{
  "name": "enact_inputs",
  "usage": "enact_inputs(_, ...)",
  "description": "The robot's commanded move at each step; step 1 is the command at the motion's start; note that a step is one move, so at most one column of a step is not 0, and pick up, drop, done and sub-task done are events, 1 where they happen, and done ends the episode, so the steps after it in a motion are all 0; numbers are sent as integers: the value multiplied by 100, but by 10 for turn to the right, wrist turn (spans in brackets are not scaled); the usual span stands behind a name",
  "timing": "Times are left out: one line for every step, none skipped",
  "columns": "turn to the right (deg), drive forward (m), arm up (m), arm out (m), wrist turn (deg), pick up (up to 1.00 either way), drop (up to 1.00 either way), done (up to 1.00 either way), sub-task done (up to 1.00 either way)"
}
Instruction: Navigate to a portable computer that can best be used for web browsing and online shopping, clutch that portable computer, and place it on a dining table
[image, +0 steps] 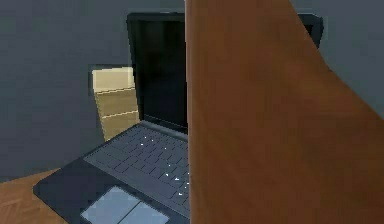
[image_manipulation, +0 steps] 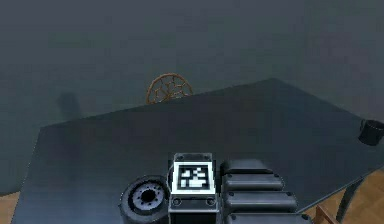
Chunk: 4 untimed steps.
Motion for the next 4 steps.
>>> enact_inputs(-150, 0, 0, 0, 0, 0, 0, 0, 0)
enact_inputs(150, 0, 0, 0, 0, 0, 0, 0, 0)
enact_inputs(0, 0, 0, 48, 0, 0, 0, 0, 0)
enact_inputs(0, 0, 0, 0, 450, 0, 0, 0, 0)
